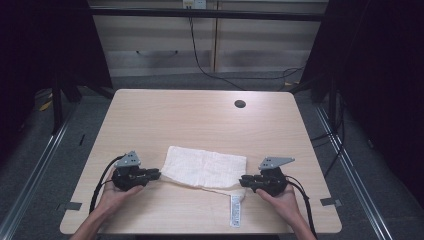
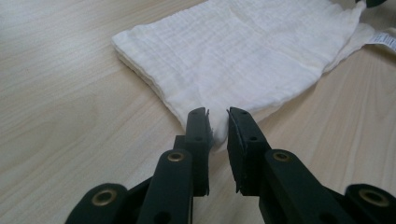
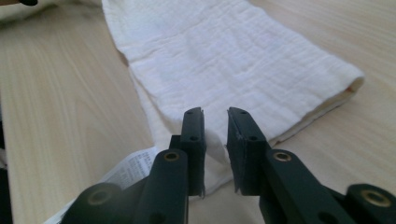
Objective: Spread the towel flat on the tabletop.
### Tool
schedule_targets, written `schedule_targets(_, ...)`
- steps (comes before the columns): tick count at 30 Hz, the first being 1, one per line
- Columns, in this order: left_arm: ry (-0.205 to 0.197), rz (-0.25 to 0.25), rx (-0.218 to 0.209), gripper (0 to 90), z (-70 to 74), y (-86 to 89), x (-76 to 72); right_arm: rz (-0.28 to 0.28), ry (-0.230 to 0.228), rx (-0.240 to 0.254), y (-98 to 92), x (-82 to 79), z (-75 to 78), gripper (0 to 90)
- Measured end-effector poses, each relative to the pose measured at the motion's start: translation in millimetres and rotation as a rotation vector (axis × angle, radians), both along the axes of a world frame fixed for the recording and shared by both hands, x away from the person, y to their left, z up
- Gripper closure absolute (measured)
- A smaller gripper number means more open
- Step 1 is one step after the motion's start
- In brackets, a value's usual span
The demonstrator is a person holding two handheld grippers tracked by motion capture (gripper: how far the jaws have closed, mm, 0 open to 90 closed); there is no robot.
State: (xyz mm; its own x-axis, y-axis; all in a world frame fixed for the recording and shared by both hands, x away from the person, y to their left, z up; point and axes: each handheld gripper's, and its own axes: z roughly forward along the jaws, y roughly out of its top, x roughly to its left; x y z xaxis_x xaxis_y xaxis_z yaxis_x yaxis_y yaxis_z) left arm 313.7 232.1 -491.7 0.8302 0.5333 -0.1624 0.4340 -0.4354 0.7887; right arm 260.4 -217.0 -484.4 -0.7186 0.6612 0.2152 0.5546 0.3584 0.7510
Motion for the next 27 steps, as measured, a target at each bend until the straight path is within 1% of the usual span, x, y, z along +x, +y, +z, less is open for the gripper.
schedule_targets(1, -0.001, 0.005, -0.014, 76.6, 1.7, 1.4, -0.5, 0.010, 0.005, 0.003, 0.0, -1.9, -0.3, 74.6)
schedule_targets(2, -0.004, 0.009, -0.030, 73.8, 4.1, 3.3, -1.1, 0.010, 0.004, 0.000, 0.1, -4.1, 0.3, 72.9)
schedule_targets(4, -0.015, 0.022, -0.070, 71.4, 10.0, 8.2, -1.5, 0.007, -0.004, 0.009, -1.1, -7.7, 3.2, 70.4)
schedule_targets(6, -0.008, 0.033, -0.114, 64.3, 14.0, 11.8, 0.1, -0.013, -0.015, 0.018, -3.7, -9.2, 7.6, 66.2)
schedule_targets(7, -0.011, 0.036, -0.115, 62.5, 15.8, 12.7, 2.0, -0.023, -0.022, 0.017, -5.3, -8.4, 9.6, 64.9)
schedule_targets(8, -0.009, 0.041, -0.113, 62.6, 16.4, 12.2, 4.4, -0.036, -0.026, 0.012, -6.7, -6.7, 11.5, 64.3)
schedule_targets(9, 0.001, 0.042, -0.105, 63.0, 16.3, 9.5, 7.8, -0.047, -0.038, 0.003, -8.1, -3.7, 12.8, 64.7)
schedule_targets(10, 0.004, 0.030, -0.086, 63.0, 15.9, 4.7, 11.7, -0.055, -0.039, 0.005, -9.6, 0.0, 13.9, 65.3)
schedule_targets(11, -0.007, 0.021, -0.065, 63.7, 14.9, -1.2, 15.4, -0.066, -0.045, 0.007, -10.7, 4.5, 14.5, 66.2)
schedule_targets(12, -0.002, 0.018, -0.047, 64.6, 13.4, -8.2, 19.9, -0.077, -0.049, 0.008, -11.4, 9.7, 14.9, 67.3)
schedule_targets(13, 0.010, 0.002, -0.025, 64.1, 11.4, -15.7, 25.4, -0.084, -0.061, 0.009, -11.5, 14.7, 15.4, 67.8)
schedule_targets(14, 0.009, 0.003, 0.000, 62.1, 9.3, -22.8, 30.3, -0.088, -0.074, 0.009, -11.1, 19.6, 16.0, 67.8)
schedule_targets(15, 0.020, 0.009, 0.005, 61.4, 7.1, -31.0, 36.5, -0.095, -0.085, 0.002, -10.4, 25.3, 16.5, 68.3)
schedule_targets(18, 0.031, 0.010, 0.010, 61.5, 4.2, -46.6, 47.7, -0.120, -0.082, -0.010, -8.3, 44.5, 17.1, 68.7)
schedule_targets(19, 0.030, 0.003, 0.005, 61.9, 3.4, -51.4, 49.3, -0.132, -0.079, -0.013, -8.2, 51.1, 16.5, 68.4)
schedule_targets(20, 0.033, -0.002, 0.012, 62.5, 2.1, -55.8, 49.4, -0.141, -0.072, -0.017, -8.6, 57.5, 15.0, 67.2)
schedule_targets(21, 0.037, -0.008, 0.020, 62.5, 0.2, -59.5, 48.5, -0.154, -0.072, -0.031, -8.6, 63.1, 12.5, 65.7)
schedule_targets(22, 0.038, -0.013, 0.031, 62.4, -1.5, -61.7, 46.7, -0.167, -0.074, -0.060, -8.3, 67.7, 9.0, 65.1)
schedule_targets(23, 0.034, -0.016, 0.034, 61.8, -3.4, -63.2, 44.6, -0.176, -0.058, -0.065, -8.7, 71.8, 4.7, 64.8)
schedule_targets(24, 0.038, -0.018, 0.044, 61.7, -4.9, -63.8, 43.4, -0.181, -0.041, -0.061, -9.4, 75.1, 0.4, 64.8)
schedule_targets(26, 0.042, -0.013, 0.050, 61.9, -7.3, -62.8, 42.7, -0.188, -0.027, -0.058, -10.8, 80.1, -5.8, 65.7)
schedule_targets(27, 0.047, -0.012, 0.054, 62.3, -8.5, -62.3, 42.2, -0.188, -0.022, -0.048, -11.1, 82.2, -7.6, 66.1)
